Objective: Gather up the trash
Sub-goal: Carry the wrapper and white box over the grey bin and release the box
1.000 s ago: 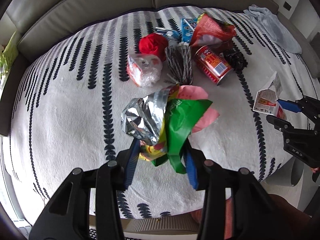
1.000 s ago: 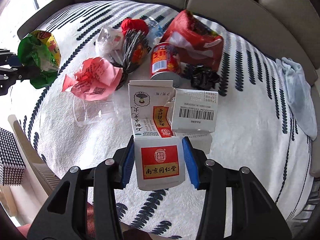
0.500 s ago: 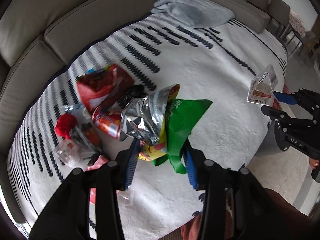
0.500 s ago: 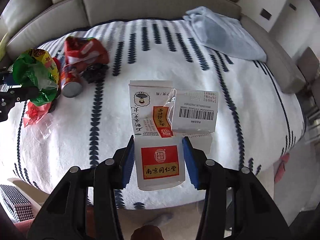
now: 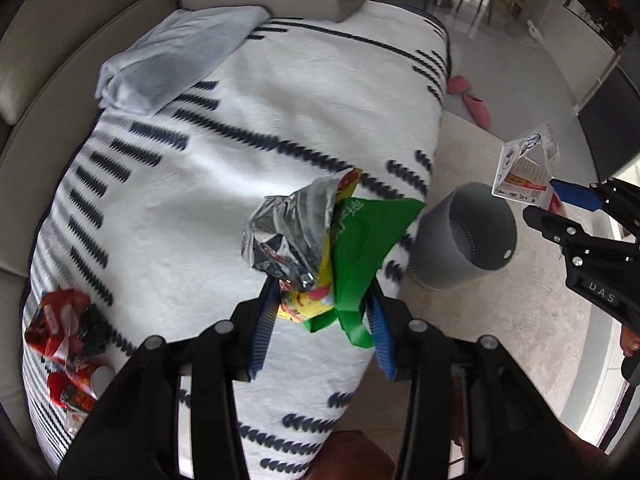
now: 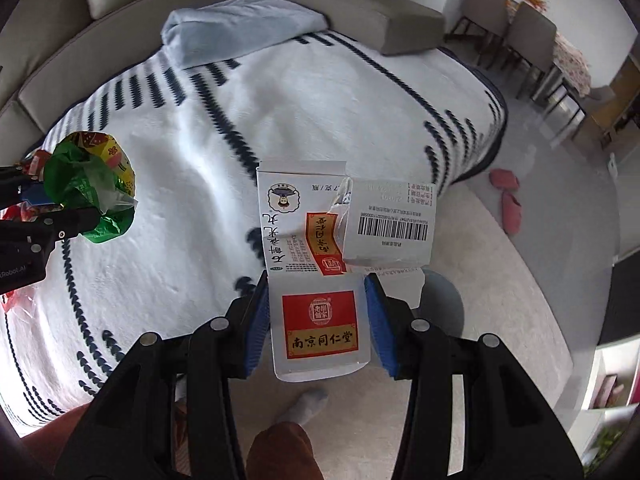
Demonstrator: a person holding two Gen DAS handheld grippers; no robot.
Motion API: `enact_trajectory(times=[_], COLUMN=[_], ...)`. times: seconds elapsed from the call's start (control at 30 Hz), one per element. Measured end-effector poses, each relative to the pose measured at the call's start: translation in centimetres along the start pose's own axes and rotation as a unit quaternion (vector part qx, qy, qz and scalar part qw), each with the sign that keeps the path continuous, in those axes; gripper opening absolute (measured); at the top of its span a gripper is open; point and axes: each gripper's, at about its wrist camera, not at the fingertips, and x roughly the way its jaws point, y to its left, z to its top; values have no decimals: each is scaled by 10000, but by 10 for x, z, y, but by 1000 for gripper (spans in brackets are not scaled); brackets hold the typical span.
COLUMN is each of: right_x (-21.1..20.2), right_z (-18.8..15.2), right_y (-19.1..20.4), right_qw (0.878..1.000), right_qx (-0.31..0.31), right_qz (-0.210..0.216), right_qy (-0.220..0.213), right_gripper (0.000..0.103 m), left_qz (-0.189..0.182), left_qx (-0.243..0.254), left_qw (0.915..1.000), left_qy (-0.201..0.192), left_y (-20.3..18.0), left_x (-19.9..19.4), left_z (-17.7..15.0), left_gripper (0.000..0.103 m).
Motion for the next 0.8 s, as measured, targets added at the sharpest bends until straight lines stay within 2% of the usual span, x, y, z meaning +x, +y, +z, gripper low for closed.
enact_trajectory(times=[0.2,0.4,0.6,0.8], right_x=[18,57,94,119], right_z=[-36,-70,-83,-84], right_y=[-95,-160,-190,-199], right_qw=[9970,9913,9876,9876], right_qx=[669,1147,1415,1430], right_qz=[-322,-481,-454,-408], right_qy=[204,436,506,505], right_gripper=[44,44,44,46], left_qz=[-334,-581,-620,-591], left_qx=[679,1148,1485,1656], left_qw=[9970,9913,9861,9828], left_qy=[153,286,421,558], left_y=[-94,-166,-201,-210], left_x=[39,79,117,140], left_z=[33,56,69,75], left_gripper=[43,43,43,44])
